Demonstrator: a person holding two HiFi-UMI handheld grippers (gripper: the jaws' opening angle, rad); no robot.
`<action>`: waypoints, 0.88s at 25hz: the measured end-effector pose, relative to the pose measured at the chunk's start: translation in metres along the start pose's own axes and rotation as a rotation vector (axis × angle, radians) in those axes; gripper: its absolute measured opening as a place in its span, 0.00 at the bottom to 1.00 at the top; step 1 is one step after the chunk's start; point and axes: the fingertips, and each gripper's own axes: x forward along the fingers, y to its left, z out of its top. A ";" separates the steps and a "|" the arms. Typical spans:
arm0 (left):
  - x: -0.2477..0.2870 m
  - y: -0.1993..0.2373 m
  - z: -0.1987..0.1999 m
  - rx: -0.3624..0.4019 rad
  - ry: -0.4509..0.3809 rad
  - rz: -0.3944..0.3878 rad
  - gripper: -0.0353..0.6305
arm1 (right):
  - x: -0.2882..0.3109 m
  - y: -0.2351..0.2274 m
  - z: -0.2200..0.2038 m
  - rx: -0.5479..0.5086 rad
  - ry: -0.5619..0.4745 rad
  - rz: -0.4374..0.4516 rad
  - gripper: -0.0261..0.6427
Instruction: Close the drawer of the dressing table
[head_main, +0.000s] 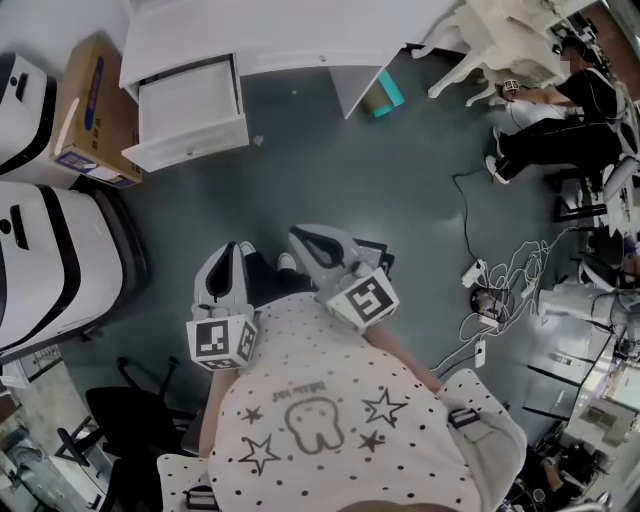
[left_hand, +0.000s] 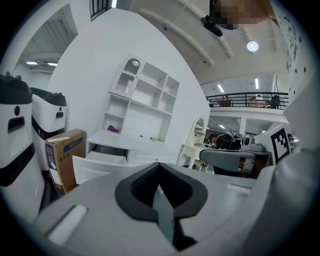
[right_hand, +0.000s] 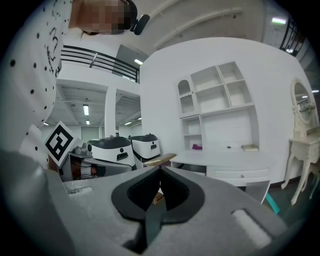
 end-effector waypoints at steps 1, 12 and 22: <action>0.000 0.004 0.003 0.002 -0.005 0.003 0.05 | 0.005 0.001 0.001 -0.001 0.000 0.004 0.03; 0.015 0.076 0.049 0.023 -0.031 0.014 0.05 | 0.084 0.016 0.020 -0.003 0.021 0.012 0.03; 0.030 0.113 0.061 0.019 -0.028 -0.024 0.05 | 0.114 0.009 0.013 -0.005 0.032 -0.063 0.03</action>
